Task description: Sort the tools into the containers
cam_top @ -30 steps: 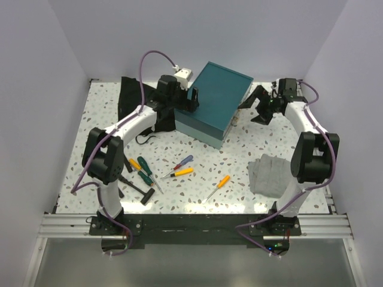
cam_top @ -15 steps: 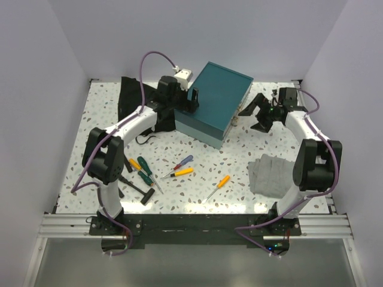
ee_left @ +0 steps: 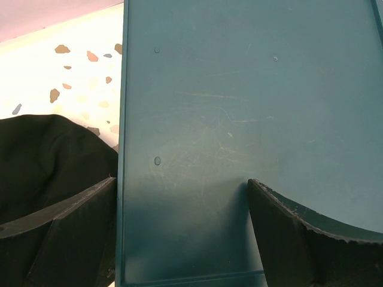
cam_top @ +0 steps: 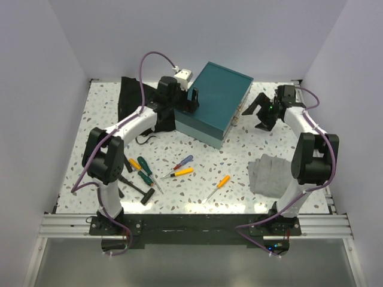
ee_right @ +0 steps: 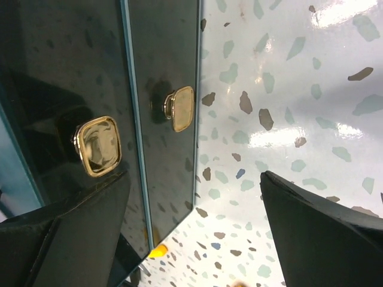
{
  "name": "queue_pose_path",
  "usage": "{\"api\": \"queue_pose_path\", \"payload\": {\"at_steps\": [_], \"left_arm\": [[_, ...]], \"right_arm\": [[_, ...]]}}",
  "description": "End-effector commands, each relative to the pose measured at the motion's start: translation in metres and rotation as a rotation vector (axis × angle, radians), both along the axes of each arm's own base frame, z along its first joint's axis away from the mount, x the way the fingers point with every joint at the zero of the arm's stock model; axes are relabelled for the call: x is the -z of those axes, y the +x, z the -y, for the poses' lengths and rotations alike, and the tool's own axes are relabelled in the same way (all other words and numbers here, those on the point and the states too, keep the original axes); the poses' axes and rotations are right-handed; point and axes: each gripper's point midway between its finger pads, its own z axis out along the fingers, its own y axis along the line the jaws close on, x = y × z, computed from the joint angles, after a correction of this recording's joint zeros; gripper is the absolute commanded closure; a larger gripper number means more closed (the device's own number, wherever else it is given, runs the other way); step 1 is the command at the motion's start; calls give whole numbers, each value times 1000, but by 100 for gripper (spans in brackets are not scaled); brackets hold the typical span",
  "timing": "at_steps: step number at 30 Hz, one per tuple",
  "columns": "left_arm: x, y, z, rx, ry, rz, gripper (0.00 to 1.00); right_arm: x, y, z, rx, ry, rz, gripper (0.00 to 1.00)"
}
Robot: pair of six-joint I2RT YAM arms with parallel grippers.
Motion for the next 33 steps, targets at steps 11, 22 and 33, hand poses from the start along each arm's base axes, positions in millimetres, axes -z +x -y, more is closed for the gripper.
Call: {"api": "queue_pose_path", "payload": {"at_steps": [11, 22, 33], "left_arm": [[10, -8, -5, -16, 53, 9, 7], [17, -8, -3, -10, 62, -3, 6], [19, -4, 0, -12, 55, -12, 6]], "right_arm": [[42, 19, 4, 66, 28, -87, 8], [42, 36, -16, 48, 112, -64, 9], [72, 21, -9, 135, -4, -211, 12]]}}
